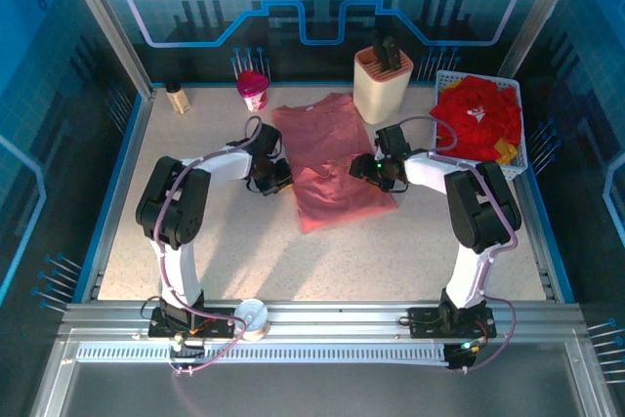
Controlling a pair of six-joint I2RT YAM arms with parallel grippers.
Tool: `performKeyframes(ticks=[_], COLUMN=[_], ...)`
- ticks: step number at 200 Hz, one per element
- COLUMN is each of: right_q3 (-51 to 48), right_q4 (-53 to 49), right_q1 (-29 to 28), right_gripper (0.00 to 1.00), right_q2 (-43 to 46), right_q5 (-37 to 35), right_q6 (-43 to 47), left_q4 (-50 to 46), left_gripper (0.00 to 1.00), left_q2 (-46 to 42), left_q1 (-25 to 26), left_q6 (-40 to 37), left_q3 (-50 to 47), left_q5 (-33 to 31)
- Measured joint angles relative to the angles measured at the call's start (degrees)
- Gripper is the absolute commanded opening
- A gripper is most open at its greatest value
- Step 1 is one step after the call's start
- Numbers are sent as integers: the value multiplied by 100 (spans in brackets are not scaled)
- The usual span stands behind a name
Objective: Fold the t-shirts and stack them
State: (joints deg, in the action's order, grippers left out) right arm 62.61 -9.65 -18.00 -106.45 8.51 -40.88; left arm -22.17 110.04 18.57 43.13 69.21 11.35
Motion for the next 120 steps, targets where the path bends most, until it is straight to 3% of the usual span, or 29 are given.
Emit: performKeyframes(ticks=[25,56,84,120], right_q3=[20,234,76,-616], right_q4=[-339,-1080,-1488,-1827], right_q1=[42,85,240,601], right_gripper=[83,82,78,74], right_q2=[216,603,1099,1670], right_q5=[118,245,304,205], right_q6=[201,616,841,1062], left_q4=[-267,-435,-356,-9], left_gripper=[35,48,51,51], left_q2=[-400,-1226,-1838,-1926], left_q1=[-4,57,402,1051], left_q6=[-170,-286,-166,269], left_q3=[-7,-286,-1161,-2120], left_q5=[26,203,393,566])
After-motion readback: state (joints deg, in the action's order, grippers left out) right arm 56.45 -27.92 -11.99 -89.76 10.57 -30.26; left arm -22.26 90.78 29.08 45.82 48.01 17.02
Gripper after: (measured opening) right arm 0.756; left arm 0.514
